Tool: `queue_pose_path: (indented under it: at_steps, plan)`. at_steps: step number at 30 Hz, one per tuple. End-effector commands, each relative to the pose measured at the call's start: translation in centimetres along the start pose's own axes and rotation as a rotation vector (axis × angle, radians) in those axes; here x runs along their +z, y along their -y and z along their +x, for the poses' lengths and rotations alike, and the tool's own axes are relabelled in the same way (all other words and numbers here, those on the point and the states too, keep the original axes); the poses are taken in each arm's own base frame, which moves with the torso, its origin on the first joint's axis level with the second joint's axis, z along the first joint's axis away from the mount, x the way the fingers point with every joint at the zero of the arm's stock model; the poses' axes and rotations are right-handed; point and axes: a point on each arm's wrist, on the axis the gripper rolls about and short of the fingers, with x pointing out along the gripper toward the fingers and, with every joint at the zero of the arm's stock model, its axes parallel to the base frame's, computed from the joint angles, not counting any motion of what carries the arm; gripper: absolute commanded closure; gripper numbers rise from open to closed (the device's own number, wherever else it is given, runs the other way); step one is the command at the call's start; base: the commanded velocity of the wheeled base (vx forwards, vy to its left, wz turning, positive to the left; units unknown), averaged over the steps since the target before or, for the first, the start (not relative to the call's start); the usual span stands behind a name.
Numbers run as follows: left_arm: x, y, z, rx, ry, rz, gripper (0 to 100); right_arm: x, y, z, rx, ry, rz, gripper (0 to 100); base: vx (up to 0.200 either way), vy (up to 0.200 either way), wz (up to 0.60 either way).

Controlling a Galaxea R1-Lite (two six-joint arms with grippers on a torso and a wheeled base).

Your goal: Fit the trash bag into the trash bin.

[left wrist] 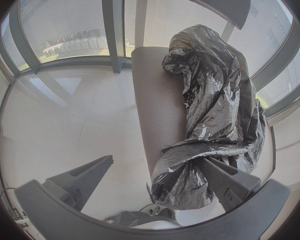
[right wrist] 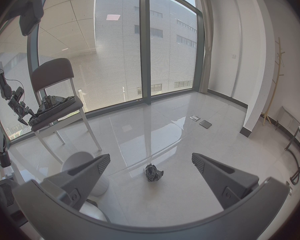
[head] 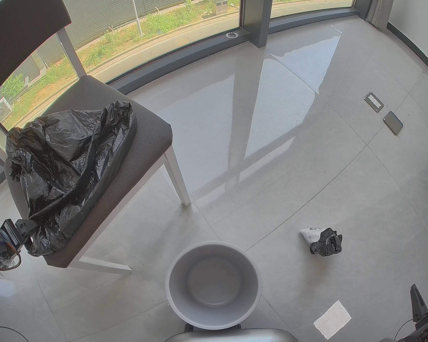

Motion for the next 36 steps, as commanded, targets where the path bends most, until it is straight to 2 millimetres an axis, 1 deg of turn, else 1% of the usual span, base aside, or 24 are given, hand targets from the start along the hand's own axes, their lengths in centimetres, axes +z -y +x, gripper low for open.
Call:
queue_pose_path:
  at_steps: [1,4,9,11,19,25,26,36]
  plan:
    - [0.0,0.0,0.0,-0.022,-0.008,-0.015,0,-0.5,0.0,0.0,0.001,-0.002,-0.002,0,0.0,0.0,0.0]
    - [0.1,0.3,-0.5,-0.055,0.002,-0.042,0,-0.5,0.0,0.0,0.001,-0.002,-0.002,0,0.0,0.0,0.0]
    - [-0.2,0.3,-0.4,-0.056,-0.009,-0.044,0,-0.5,0.0,0.0,0.001,0.0,-0.002,0,0.0,0.0,0.0]
    - [-0.5,0.3,-0.1,-0.06,-0.031,-0.041,0,-0.5,0.0,0.0,0.001,-0.002,0.0,0,0.0,0.0,0.0]
    - [-0.5,0.5,0.7,-0.058,-0.067,-0.038,0,-0.5,0.0,0.0,0.001,-0.002,0.001,0,0.0,0.0,0.0]
    - [-0.4,0.6,1.2,-0.075,-0.048,-0.03,0,-0.5,0.0,0.0,0.001,-0.002,0.001,0,0.0,0.0,0.0]
    - [-0.4,0.6,1.2,-0.077,-0.043,-0.028,100,-0.5,0.0,0.0,0.001,0.0,0.003,0,0.0,0.0,0.0]
    - [-1.1,0.3,1.7,-0.071,-0.068,-0.029,100,-0.5,0.0,0.0,0.001,-0.002,0.007,0,0.0,0.0,0.0]
